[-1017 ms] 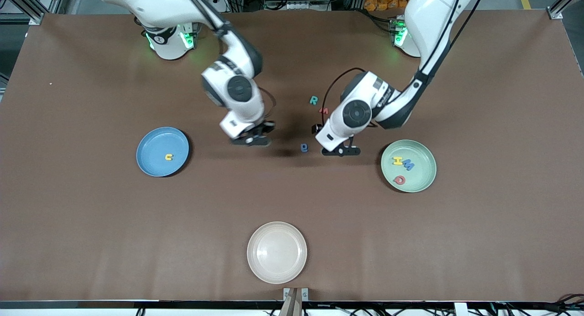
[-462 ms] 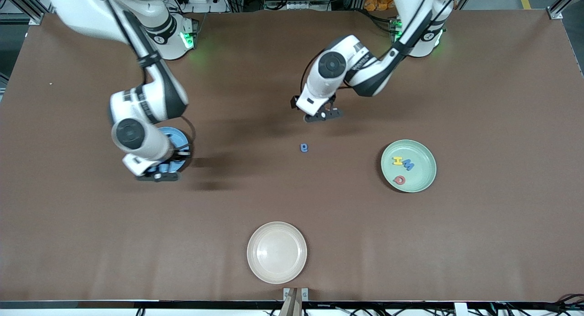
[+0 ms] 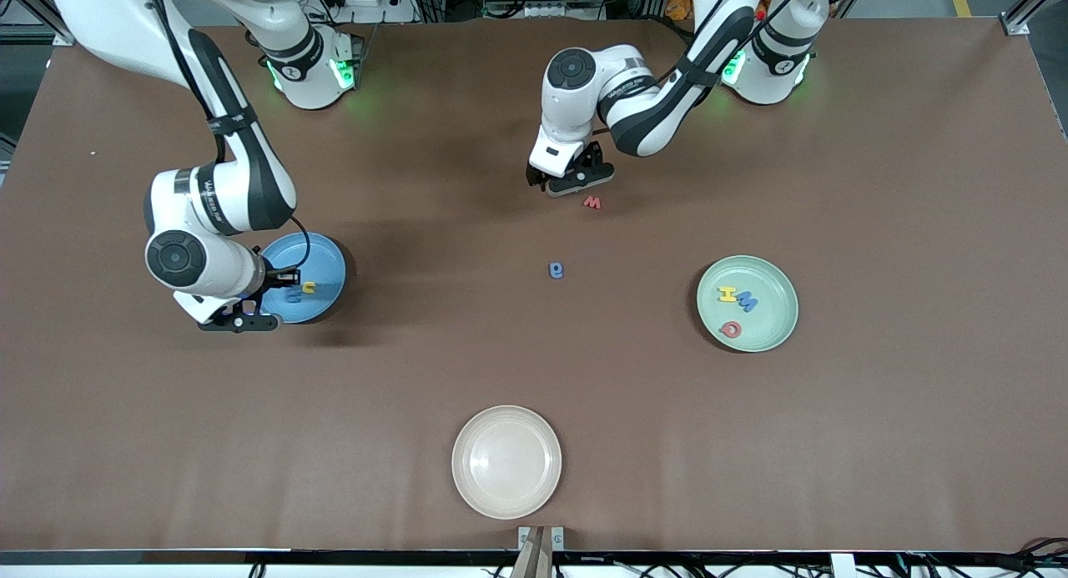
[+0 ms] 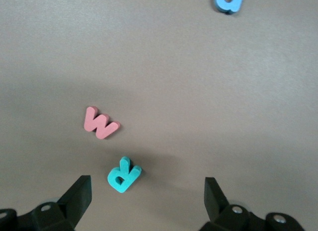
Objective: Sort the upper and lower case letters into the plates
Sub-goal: 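Open the right gripper over the blue plate and withdraw it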
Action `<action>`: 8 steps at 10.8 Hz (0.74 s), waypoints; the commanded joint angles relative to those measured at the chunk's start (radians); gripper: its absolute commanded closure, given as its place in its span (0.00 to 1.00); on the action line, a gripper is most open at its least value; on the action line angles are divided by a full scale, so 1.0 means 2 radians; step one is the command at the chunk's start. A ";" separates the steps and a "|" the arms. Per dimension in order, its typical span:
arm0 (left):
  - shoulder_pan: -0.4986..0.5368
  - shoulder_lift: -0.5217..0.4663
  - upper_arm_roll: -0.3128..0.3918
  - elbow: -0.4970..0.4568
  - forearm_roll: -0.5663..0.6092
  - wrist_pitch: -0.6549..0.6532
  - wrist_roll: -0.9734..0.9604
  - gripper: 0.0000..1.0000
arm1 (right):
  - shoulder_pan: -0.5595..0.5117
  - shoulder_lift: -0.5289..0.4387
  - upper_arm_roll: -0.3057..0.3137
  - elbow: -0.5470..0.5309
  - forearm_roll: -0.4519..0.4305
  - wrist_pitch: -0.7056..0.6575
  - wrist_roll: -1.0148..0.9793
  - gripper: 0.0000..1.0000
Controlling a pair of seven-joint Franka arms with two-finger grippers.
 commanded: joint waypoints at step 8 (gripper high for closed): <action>0.005 0.025 0.002 -0.037 0.098 0.063 -0.147 0.00 | 0.012 -0.194 0.002 0.023 0.009 -0.109 -0.019 0.00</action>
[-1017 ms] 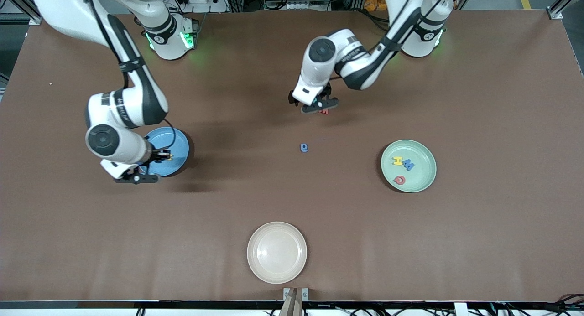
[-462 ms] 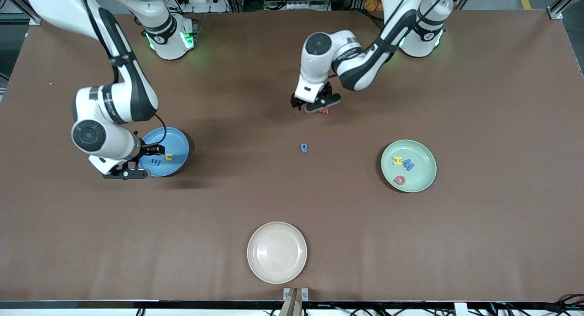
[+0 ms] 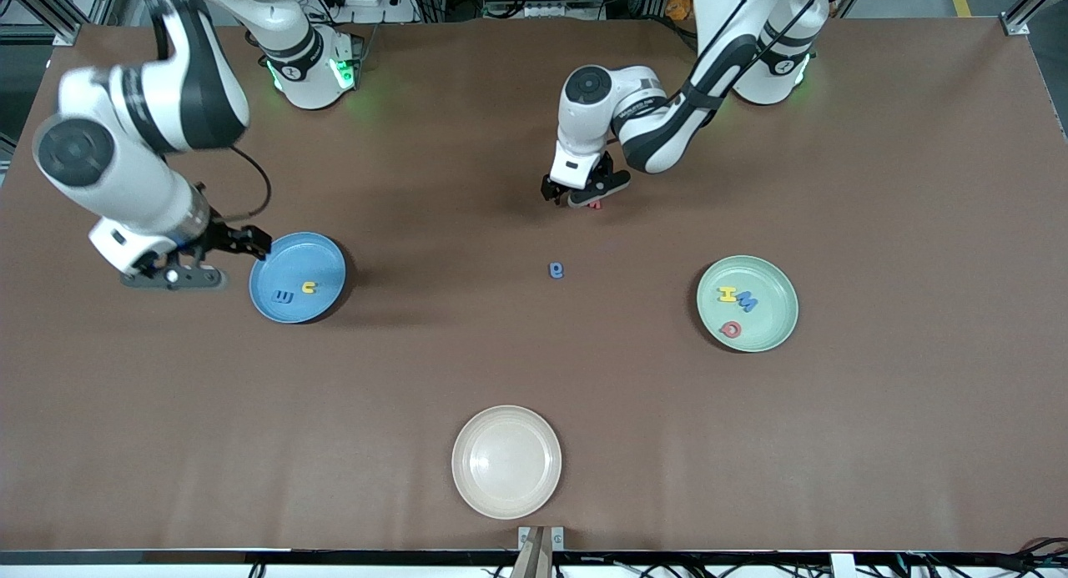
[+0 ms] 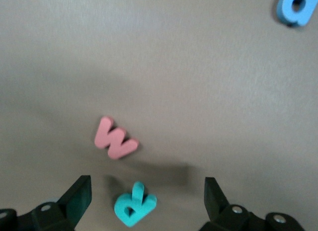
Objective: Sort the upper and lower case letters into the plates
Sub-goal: 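Open the right gripper over the blue plate and withdraw it, then lower the left gripper toward the teal R beside the pink w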
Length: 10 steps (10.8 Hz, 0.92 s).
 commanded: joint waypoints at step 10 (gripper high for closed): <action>0.002 0.009 0.001 -0.004 0.062 0.040 -0.049 0.00 | -0.012 -0.026 -0.046 0.145 0.061 -0.103 -0.052 0.00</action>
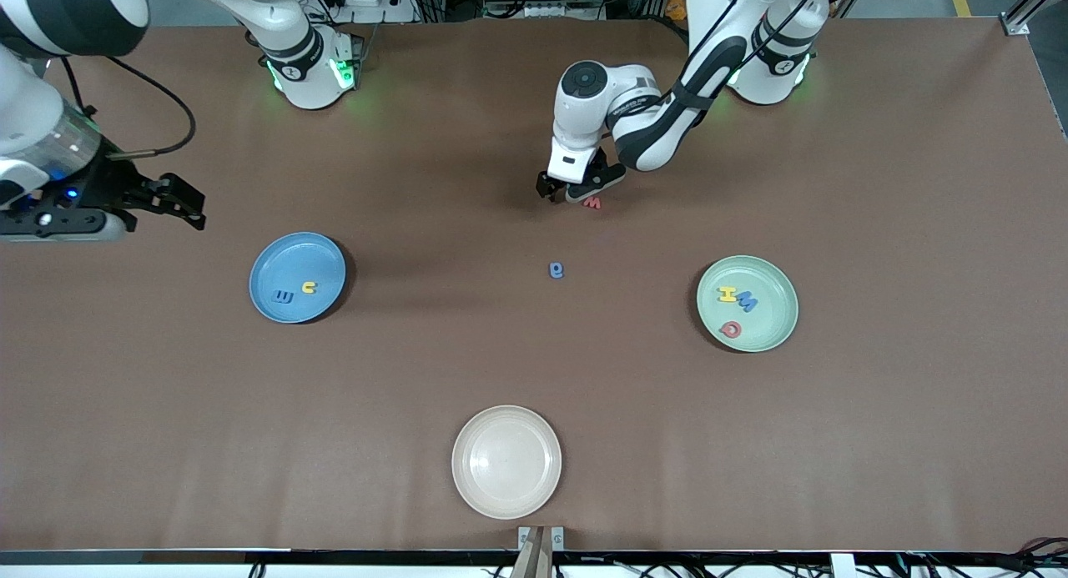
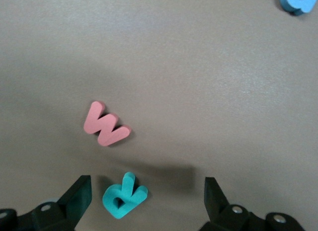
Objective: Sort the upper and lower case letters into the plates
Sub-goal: 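Lower the left gripper toward the teal R beside the pink w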
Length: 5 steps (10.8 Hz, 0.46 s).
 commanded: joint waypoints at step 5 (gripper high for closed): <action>0.009 0.019 0.003 -0.004 0.104 0.035 -0.047 0.00 | -0.006 0.005 -0.016 0.034 0.011 -0.018 -0.002 0.00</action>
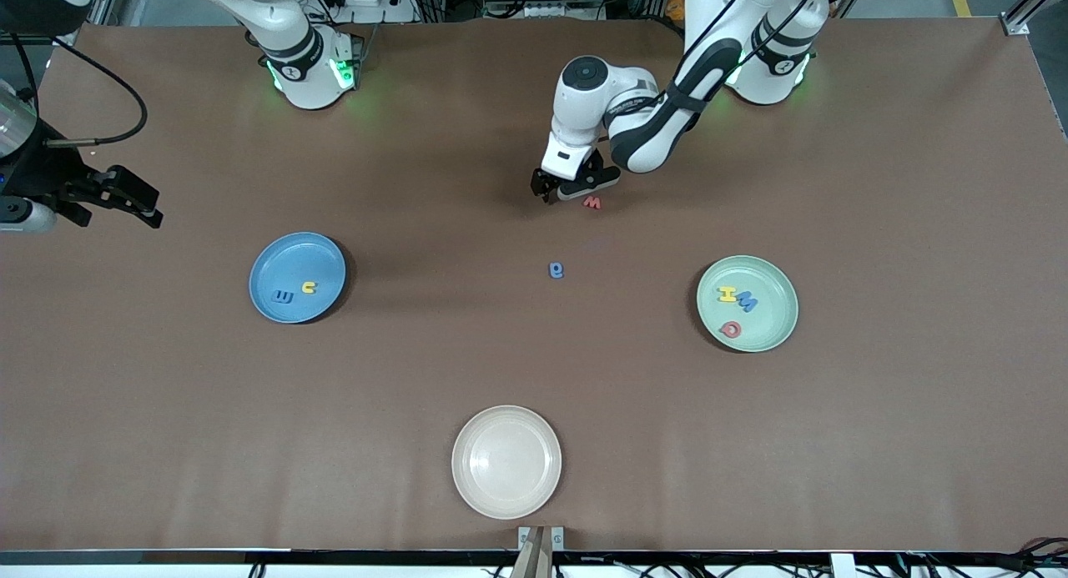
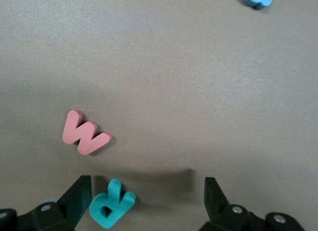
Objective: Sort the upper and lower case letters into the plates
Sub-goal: 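Lower the left gripper toward the teal R beside the pink w, then close the left gripper on the teal R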
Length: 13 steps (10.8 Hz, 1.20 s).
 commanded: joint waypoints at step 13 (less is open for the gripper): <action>-0.004 0.009 -0.026 0.044 -0.010 -0.104 -0.079 0.02 | -0.005 0.010 0.005 0.015 0.009 -0.008 -0.002 0.00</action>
